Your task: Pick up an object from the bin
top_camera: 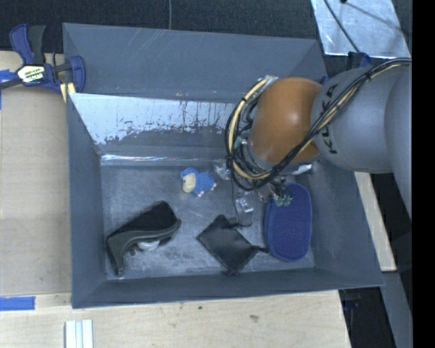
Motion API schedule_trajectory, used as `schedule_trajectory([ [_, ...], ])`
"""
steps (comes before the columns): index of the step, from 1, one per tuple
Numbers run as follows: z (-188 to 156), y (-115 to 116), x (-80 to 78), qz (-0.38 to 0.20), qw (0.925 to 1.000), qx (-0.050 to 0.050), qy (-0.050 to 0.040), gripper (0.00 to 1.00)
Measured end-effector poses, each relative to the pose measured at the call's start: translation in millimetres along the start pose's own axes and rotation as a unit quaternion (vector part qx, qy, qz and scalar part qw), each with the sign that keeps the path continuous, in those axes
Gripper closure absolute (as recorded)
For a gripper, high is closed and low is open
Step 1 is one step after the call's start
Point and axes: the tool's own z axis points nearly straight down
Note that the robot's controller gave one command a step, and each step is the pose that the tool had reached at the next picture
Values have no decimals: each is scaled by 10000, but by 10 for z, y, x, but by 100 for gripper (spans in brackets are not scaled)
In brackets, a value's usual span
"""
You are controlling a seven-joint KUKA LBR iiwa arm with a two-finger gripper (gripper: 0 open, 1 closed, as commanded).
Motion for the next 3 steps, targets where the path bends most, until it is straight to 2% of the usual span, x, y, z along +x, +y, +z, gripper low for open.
schedule_trajectory([
  [1, -165, -320, 1171, -1455, 9894, 18, 3, 0],
  [2, 8, 116, 907, -828, 9966, 13, -17, 0],
  [3, 0, 102, 908, -829, 9966, 20, -22, 100],
])
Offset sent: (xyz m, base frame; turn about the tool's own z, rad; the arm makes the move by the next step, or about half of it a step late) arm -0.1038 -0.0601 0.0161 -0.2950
